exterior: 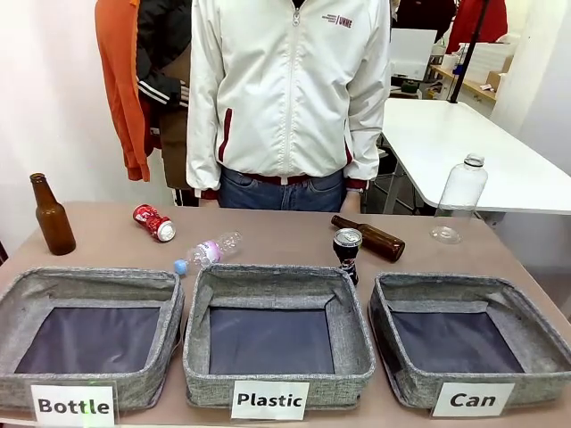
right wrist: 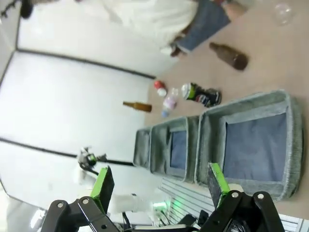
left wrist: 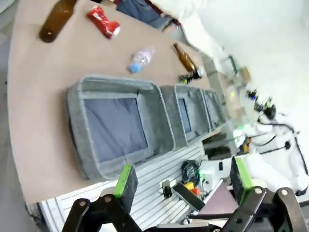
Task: Sort the can waste into the basket.
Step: Pick up the can waste from the table and place it in the right Fabric basket.
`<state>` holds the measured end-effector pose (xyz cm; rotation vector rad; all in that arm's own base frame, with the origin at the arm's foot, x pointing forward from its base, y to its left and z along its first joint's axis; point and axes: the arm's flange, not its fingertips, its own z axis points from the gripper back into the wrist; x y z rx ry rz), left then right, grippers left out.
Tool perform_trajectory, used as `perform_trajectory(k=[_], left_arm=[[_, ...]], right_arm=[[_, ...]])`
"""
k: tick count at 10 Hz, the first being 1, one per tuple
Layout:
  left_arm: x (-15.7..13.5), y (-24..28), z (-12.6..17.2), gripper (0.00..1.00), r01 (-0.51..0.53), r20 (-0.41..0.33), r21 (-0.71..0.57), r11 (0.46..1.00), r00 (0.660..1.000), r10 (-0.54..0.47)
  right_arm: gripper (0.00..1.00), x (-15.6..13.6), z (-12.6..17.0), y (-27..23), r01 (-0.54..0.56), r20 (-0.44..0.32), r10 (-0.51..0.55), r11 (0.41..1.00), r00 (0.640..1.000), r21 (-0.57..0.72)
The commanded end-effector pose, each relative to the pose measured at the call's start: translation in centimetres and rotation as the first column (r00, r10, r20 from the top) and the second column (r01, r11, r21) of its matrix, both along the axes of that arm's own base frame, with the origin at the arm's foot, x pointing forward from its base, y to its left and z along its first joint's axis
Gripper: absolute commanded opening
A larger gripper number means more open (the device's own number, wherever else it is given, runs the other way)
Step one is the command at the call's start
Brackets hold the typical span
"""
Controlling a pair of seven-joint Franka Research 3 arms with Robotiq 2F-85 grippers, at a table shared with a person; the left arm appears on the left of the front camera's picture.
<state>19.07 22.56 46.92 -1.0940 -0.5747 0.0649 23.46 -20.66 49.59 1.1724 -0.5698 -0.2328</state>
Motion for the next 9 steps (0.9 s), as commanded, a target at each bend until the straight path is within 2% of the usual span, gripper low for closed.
perform_trajectory(k=[1,2,3,9], left_arm=[[-1.1,-9.2,-7.3,1.0,-0.044,0.047,-0.058,0.997,0.998,0.047],[-1.0,-10.7,-7.3,1.0,-0.09,0.069,-0.067,0.994,0.993,0.095],[0.1,1.1,-1.6,1.0,-0.03,0.01,-0.035,0.999,0.999,0.031],[0.1,1.1,-1.6,1.0,-0.03,0.01,-0.035,0.999,0.999,0.031]], right_arm=[[1.0,-0.1,-1.3,1.4,0.035,0.037,-0.034,0.999,0.999,-0.016],[1.0,0.0,0.0,0.0,0.0,0.0,0.0,1.0,1.0,0.0],[1.0,0.0,0.0,0.0,0.0,0.0,0.0,1.0,1.0,0.0],[1.0,0.0,0.0,0.0,0.0,0.0,0.0,1.0,1.0,0.0]])
